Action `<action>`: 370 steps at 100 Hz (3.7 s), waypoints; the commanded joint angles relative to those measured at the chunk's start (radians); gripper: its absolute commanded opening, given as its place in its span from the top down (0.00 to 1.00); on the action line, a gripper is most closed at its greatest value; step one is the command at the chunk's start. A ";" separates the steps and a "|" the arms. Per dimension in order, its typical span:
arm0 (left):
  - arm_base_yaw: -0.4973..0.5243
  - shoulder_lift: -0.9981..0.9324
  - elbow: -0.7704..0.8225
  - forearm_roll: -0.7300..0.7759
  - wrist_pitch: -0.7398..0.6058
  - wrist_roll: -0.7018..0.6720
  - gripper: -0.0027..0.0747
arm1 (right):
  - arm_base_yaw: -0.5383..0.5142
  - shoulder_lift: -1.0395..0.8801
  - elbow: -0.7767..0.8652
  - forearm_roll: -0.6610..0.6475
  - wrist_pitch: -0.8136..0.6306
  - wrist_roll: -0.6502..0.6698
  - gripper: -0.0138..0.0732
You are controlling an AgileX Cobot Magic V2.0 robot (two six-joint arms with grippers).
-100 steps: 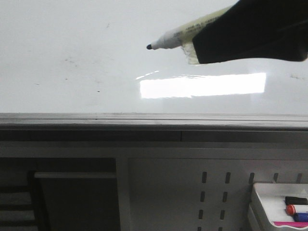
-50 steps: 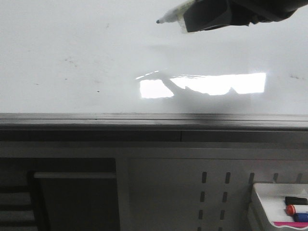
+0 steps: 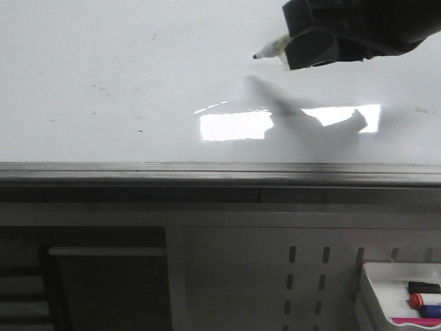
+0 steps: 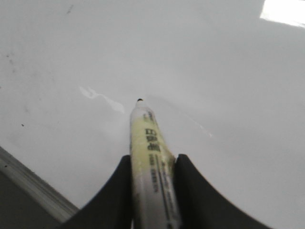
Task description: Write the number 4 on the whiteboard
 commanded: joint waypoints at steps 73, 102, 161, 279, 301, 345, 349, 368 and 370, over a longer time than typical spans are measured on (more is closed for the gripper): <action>0.003 0.012 -0.026 -0.035 -0.058 -0.008 0.99 | -0.013 0.060 -0.038 0.022 -0.024 -0.010 0.91; 0.003 0.012 -0.026 -0.035 -0.058 -0.008 0.99 | 0.124 0.128 -0.038 0.086 -0.045 -0.010 0.91; 0.003 0.012 -0.026 -0.035 -0.058 -0.008 0.99 | 0.047 0.069 -0.038 0.103 0.066 -0.010 0.91; 0.003 0.012 -0.026 -0.033 -0.058 -0.008 0.99 | -0.081 -0.156 -0.101 0.136 0.213 -0.010 0.91; 0.003 0.012 -0.026 -0.033 -0.058 -0.008 0.99 | -0.075 -0.075 -0.101 0.136 0.169 -0.010 0.92; 0.003 0.012 -0.026 -0.033 -0.058 -0.008 0.99 | -0.075 -0.020 -0.101 0.136 0.132 -0.010 0.92; 0.003 0.012 -0.026 -0.031 -0.058 -0.008 0.99 | -0.075 -0.011 -0.101 0.136 0.133 -0.010 0.92; 0.003 0.012 -0.026 -0.031 -0.058 -0.008 0.99 | -0.075 0.010 -0.101 0.136 0.143 -0.010 0.92; 0.003 0.012 -0.026 -0.031 -0.058 -0.008 0.99 | -0.075 0.010 -0.101 0.136 0.143 -0.010 0.92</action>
